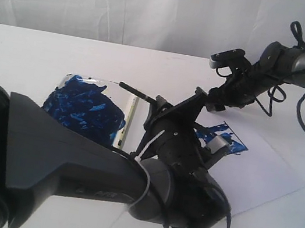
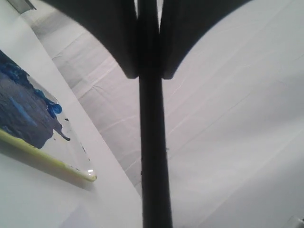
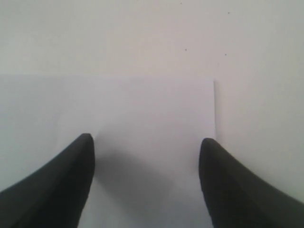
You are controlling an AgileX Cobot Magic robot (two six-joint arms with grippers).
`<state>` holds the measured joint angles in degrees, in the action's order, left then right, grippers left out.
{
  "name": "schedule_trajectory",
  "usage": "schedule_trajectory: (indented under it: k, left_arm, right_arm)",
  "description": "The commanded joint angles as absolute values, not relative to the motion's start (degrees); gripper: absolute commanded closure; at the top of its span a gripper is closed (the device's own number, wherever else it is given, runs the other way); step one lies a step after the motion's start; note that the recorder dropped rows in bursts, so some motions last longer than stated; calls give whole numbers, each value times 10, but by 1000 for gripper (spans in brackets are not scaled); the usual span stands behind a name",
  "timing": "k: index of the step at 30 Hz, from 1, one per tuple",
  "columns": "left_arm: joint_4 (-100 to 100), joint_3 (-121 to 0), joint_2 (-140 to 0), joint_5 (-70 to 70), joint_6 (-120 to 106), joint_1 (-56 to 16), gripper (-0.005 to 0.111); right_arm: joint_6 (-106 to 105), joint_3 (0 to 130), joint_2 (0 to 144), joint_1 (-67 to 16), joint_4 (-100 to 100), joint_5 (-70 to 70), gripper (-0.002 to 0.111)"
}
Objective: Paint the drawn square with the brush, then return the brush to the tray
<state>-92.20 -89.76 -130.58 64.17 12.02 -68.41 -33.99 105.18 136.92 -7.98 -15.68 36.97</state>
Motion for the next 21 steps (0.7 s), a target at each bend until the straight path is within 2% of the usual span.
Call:
schedule_trajectory:
  k: [1,9,21]
  left_arm:
    - [-918,-867,-1296,700,120,-688,107]
    - [-978,-808,-1290,700,163,-693,107]
    - [-939,-806,-1258,700,167,-709,107]
  right_arm:
    - [-349,1040,1394,-79,-118,395,48]
    - [-349,1040,1394,-79,-118,395,48]
    - [-349,1040,1394,-79,-117,395,48]
